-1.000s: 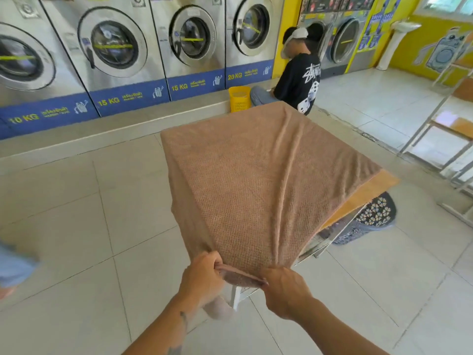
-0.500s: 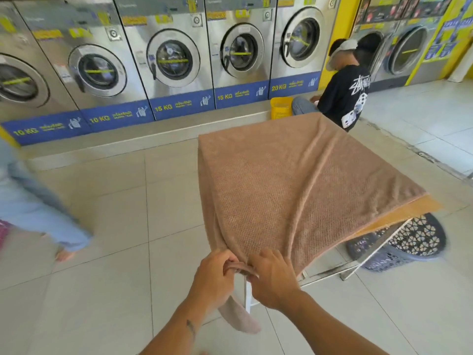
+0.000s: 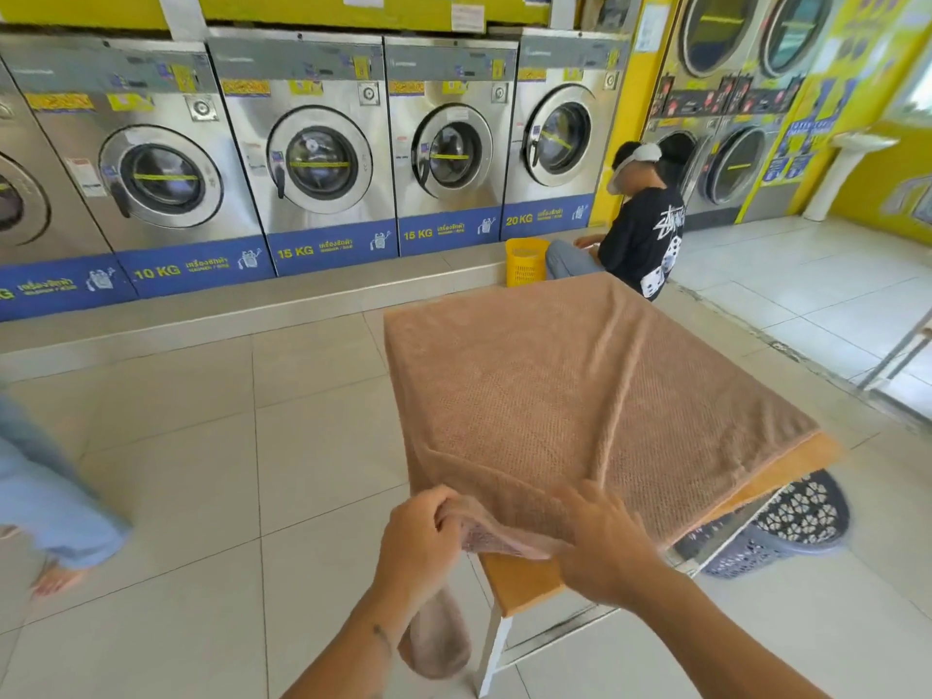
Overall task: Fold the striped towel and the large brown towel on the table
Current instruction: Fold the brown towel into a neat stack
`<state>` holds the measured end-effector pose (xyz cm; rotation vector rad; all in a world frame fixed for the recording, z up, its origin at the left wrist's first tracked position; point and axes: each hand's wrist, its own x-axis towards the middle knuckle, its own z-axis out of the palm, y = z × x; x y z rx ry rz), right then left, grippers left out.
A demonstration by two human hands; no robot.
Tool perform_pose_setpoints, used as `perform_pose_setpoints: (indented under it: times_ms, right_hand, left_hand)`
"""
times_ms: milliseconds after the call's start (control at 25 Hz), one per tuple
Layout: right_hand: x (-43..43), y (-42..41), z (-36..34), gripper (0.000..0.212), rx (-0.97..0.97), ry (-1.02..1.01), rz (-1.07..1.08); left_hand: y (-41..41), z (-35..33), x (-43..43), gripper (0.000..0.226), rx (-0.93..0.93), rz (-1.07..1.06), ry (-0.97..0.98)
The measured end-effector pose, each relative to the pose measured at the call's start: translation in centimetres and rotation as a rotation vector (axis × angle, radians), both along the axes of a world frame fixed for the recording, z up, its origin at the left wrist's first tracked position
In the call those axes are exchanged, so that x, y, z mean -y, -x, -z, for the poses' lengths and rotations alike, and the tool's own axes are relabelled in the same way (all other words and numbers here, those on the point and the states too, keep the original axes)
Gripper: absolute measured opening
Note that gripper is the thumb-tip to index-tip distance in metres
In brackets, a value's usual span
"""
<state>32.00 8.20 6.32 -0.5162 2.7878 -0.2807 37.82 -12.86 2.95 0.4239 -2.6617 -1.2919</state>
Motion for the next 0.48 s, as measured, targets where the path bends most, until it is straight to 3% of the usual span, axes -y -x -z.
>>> perform_pose_setpoints:
  times_ms: [80,200,320,480]
  right_hand:
    - [4.0,-1.0,-0.2,0.054,-0.029,0.123,-0.067]
    - [8.2,-0.2,-1.2,0.018,-0.169,0.291,-0.039]
    - [8.9,1.6,-2.6,0.008,-0.19,0.438,0.114]
    - [6.1,2.7,-3.8,0.016,-0.218,0.539,0.385]
  left_hand:
    - [1.4,-2.4,0.8,0.02,-0.075,0.146,0.003]
    - [2.9,-4.4,2.8,0.018,-0.148,0.228,0.104]
    - [3.6,-3.1,6.3,0.007,-0.087,0.181,0.229]
    - [4.0,-0.7,10.0,0.027,0.057,-0.052,0.172]
